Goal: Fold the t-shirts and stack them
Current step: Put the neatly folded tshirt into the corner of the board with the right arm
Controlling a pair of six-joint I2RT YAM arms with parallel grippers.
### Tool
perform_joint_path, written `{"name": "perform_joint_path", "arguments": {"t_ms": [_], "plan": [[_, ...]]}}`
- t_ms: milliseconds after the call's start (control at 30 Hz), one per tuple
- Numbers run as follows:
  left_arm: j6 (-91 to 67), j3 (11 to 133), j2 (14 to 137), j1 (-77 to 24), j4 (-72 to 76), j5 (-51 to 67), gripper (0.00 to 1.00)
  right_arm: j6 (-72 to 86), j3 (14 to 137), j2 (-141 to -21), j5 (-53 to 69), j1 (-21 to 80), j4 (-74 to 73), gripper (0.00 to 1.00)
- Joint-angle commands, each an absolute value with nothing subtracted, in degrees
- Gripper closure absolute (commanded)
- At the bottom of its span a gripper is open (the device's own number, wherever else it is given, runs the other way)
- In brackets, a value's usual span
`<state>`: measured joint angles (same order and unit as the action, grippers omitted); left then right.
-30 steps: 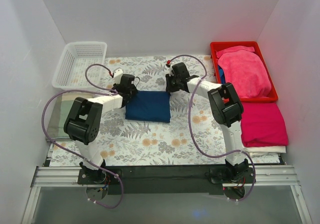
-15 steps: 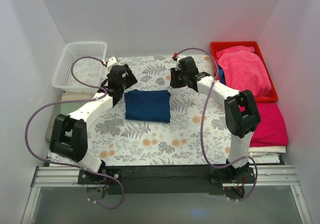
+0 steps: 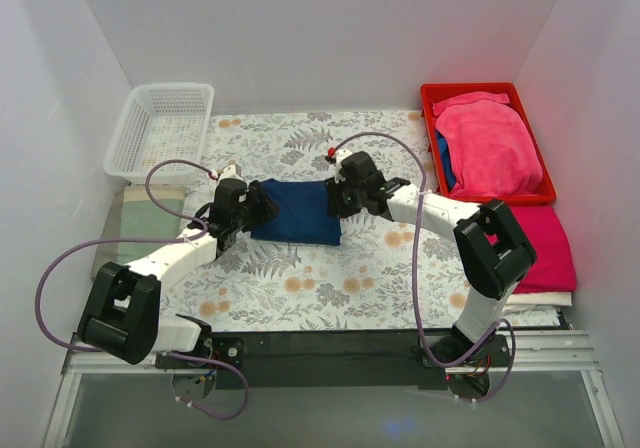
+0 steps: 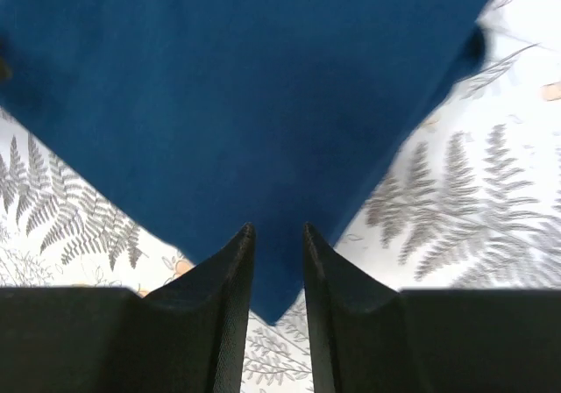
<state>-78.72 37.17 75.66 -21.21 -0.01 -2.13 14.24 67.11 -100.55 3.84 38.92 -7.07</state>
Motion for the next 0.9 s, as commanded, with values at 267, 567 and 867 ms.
{"name": "perform_joint_path", "arguments": {"t_ms": [267, 567, 867], "plan": [[-81.5, 33.6, 77.4, -21.4, 2.2, -6.9, 0.46, 17.3, 63.5, -104.1, 4.3, 42.2, 1.1, 0.69], [-87.3, 27.1, 74.1, -21.4, -4.6, -12.6, 0.46, 17.9, 58.7, -105.2, 3.7, 42.2, 1.7, 0.71], [-90.3, 29.3, 76.7, -21.5, -9.7, -17.2, 0.47, 18.9, 57.0, -106.1, 3.3, 42.4, 2.0, 0.73]]}}
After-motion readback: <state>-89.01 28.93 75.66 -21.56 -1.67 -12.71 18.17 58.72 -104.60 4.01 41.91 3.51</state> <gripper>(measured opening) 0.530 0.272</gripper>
